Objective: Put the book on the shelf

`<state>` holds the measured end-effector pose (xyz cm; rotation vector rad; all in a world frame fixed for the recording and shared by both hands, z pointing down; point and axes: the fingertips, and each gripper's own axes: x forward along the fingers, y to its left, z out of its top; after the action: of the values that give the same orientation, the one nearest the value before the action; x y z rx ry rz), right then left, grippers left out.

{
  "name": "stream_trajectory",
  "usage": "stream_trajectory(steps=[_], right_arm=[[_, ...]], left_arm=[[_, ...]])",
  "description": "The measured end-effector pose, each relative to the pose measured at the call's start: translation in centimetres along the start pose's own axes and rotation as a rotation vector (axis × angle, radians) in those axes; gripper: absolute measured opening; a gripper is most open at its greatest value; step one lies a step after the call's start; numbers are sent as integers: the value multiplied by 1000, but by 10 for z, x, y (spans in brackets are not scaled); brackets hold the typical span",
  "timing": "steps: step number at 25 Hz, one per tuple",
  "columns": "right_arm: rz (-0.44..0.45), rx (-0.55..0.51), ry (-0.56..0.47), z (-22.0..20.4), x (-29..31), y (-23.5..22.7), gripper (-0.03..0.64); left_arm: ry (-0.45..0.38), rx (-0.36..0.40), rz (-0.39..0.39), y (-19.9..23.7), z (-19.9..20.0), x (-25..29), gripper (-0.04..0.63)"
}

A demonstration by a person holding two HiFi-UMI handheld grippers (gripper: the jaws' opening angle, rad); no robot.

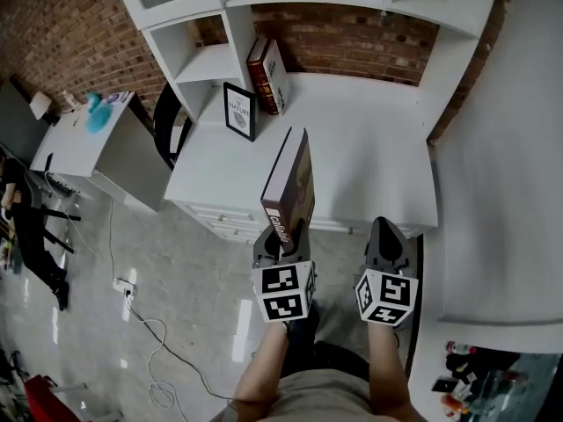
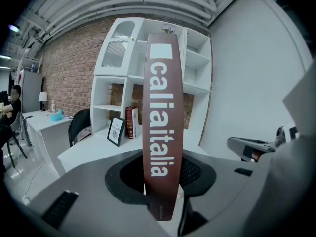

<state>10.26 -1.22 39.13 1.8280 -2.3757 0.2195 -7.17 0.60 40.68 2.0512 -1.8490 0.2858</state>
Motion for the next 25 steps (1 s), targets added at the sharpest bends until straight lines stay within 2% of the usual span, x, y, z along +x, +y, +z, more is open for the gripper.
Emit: stream_trajectory(steps=[11, 25], right_arm=[[-28, -8, 8, 6, 60, 6, 17], [-37, 4, 36, 4, 111, -25, 17]], left_arm=[[7, -1, -25, 27, 23, 58, 149], [29, -3, -35, 17, 34, 118, 149]])
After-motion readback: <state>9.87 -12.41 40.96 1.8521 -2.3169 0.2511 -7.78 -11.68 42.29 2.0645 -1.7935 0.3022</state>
